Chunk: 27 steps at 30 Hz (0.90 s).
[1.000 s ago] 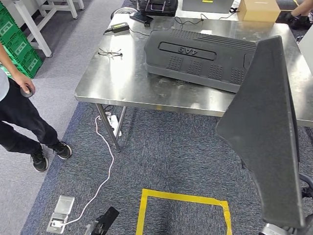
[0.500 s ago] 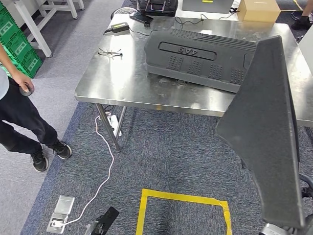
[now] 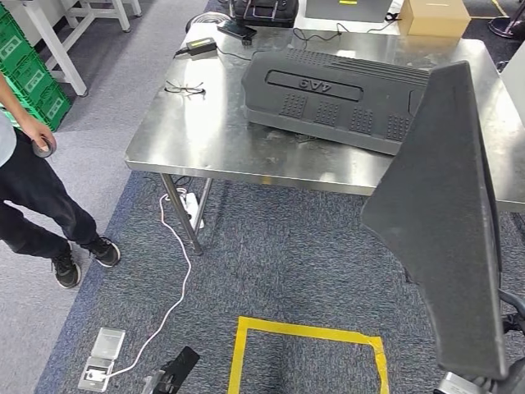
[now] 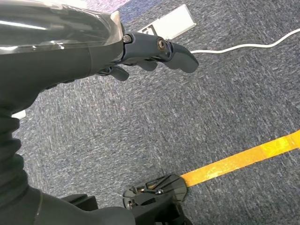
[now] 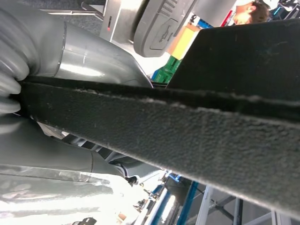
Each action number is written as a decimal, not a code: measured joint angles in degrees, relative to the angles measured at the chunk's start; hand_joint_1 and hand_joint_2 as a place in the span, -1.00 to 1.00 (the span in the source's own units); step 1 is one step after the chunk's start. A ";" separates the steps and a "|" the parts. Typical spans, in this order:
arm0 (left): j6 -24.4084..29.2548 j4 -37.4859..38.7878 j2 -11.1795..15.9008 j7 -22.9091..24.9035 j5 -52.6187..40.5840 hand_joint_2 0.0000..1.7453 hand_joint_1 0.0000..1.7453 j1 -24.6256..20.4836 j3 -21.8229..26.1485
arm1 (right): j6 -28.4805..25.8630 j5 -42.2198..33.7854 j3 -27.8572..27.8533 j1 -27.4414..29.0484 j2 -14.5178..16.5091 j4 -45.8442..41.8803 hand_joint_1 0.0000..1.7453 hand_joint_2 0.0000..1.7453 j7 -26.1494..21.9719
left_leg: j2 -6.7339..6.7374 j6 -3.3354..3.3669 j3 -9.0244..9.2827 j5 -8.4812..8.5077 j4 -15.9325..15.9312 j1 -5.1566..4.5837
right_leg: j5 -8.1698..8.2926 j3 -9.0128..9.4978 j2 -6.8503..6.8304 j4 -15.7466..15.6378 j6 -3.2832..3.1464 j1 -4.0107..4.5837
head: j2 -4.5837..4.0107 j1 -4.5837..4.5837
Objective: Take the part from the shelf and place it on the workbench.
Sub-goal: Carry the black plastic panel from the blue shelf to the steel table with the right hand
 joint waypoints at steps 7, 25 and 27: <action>0.00 0.00 0.00 0.00 0.01 1.00 -1.00 0.00 0.00 | 0.00 0.00 0.00 0.00 0.00 0.00 1.00 1.00 0.00 | 0.00 0.00 0.00 0.00 0.00 0.00 | 0.00 0.00 0.00 0.00 0.00 0.00 | 0.00 0.00; 0.00 0.00 0.01 0.00 0.00 1.00 -1.00 0.00 0.00 | 0.00 0.00 0.00 0.00 0.00 0.07 1.00 1.00 0.00 | 0.00 0.00 0.00 0.00 0.00 0.00 | 0.00 0.00 0.00 0.00 0.00 0.00 | 0.00 0.00; 0.00 0.00 0.02 0.00 0.00 1.00 -1.00 0.00 0.00 | 0.00 0.00 0.00 0.00 0.00 0.07 1.00 1.00 0.00 | 0.00 0.00 0.00 0.00 0.00 0.00 | 0.00 0.00 0.00 0.00 0.00 0.00 | 0.00 0.00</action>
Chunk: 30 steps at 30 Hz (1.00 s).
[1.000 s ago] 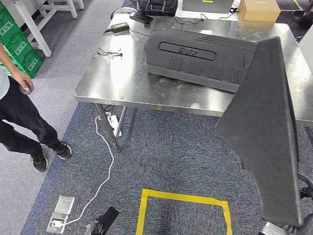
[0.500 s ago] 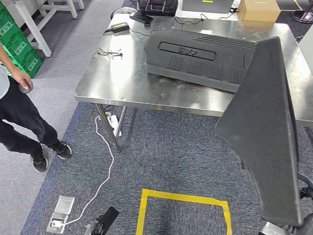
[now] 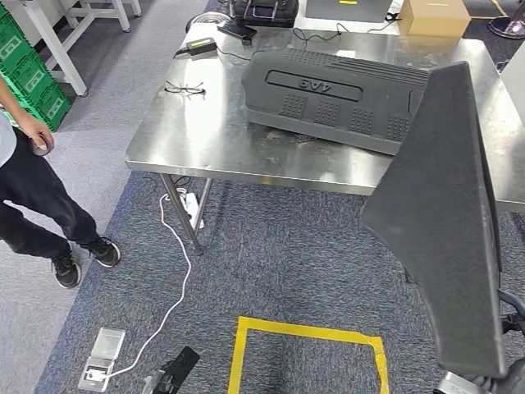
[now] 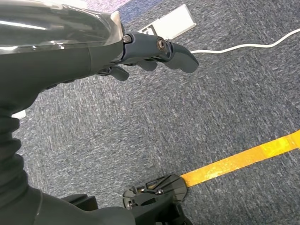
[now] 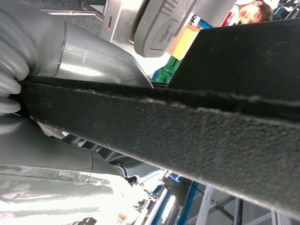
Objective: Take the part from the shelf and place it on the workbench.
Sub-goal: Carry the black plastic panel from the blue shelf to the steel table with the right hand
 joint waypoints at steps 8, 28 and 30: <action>0.00 0.00 0.00 0.00 0.00 1.00 -1.00 0.00 0.00 | 0.00 0.00 0.00 0.00 0.00 0.01 1.00 1.00 0.00 | 0.00 0.00 0.00 0.00 0.00 0.00 | 0.00 0.00 0.00 0.00 0.00 0.00 | 0.00 0.00; 0.00 0.00 0.00 -0.01 0.00 1.00 -1.00 0.00 0.00 | 0.00 0.00 0.00 0.00 0.00 0.01 1.00 1.00 0.00 | 0.00 0.00 0.00 0.00 0.00 0.00 | 0.00 0.00 0.00 0.00 0.00 0.00 | 0.00 0.00; 0.00 0.00 0.00 0.00 0.00 1.00 -1.00 0.00 0.00 | 0.00 0.00 0.00 0.00 0.00 0.00 1.00 1.00 0.00 | 0.00 0.00 0.00 0.00 0.00 0.00 | 0.00 0.00 0.00 0.00 0.00 0.00 | 0.00 0.00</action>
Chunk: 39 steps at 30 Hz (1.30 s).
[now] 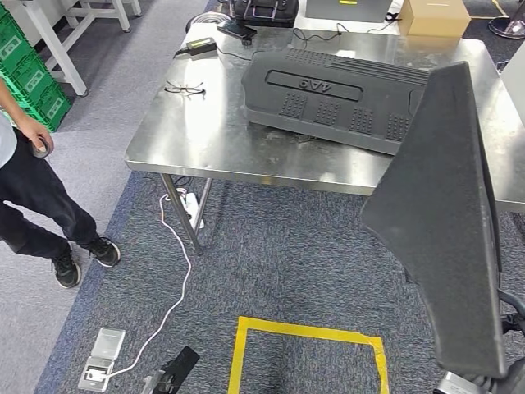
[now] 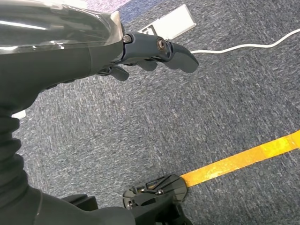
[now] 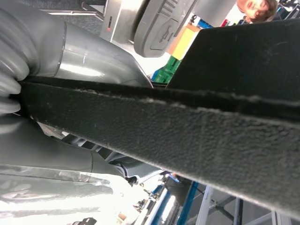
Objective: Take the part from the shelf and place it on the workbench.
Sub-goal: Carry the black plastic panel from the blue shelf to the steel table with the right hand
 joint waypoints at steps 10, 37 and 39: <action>0.00 0.00 0.00 0.00 0.00 1.00 -1.00 0.00 0.00 | 0.00 0.00 0.00 0.00 0.00 0.02 1.00 1.00 0.00 | 0.00 0.00 0.00 0.00 0.00 0.00 | 0.00 0.00 0.00 0.00 0.00 0.00 | 0.00 0.00; 0.00 0.00 0.01 0.00 0.00 1.00 -1.00 0.00 0.00 | 0.00 0.00 0.00 0.00 0.00 0.02 1.00 1.00 0.00 | 0.00 0.00 0.00 0.00 0.00 0.00 | 0.00 0.00 0.00 0.00 0.00 0.00 | 0.00 0.00; 0.00 0.00 0.02 0.00 0.00 1.00 -1.00 0.00 0.00 | 0.00 0.00 0.00 0.00 0.00 0.02 1.00 1.00 0.00 | 0.00 0.00 0.00 0.00 0.00 0.00 | 0.00 0.00 0.00 0.00 0.00 0.00 | 0.00 0.00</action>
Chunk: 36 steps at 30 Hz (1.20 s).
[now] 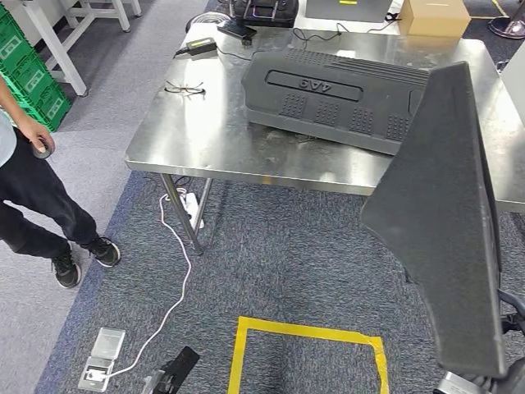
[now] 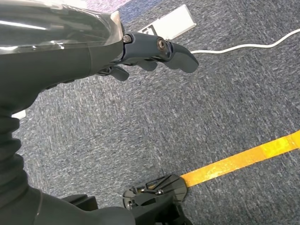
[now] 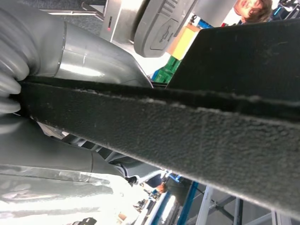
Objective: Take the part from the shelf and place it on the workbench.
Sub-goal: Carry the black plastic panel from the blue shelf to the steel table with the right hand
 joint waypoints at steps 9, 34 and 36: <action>0.00 0.00 0.01 0.00 0.00 1.00 -1.00 0.00 0.00 | 0.00 0.00 0.00 0.00 0.00 0.00 1.00 1.00 0.00 | 0.00 0.00 0.00 0.00 0.00 0.00 | 0.00 0.00 0.00 0.00 0.00 0.00 | 0.00 0.00; 0.00 0.00 0.01 0.00 0.00 1.00 -1.00 0.00 0.00 | 0.00 0.00 0.00 0.00 0.00 0.00 1.00 1.00 0.00 | 0.00 0.00 0.00 0.00 0.00 0.00 | 0.00 0.00 0.00 0.00 0.00 0.00 | 0.00 0.00; 0.00 0.00 0.01 0.00 0.00 1.00 -1.00 0.00 0.00 | 0.00 0.00 0.00 0.00 0.00 0.00 1.00 1.00 0.00 | 0.00 0.00 0.00 0.00 0.00 0.00 | 0.00 0.00 0.00 0.00 0.00 0.00 | 0.00 0.00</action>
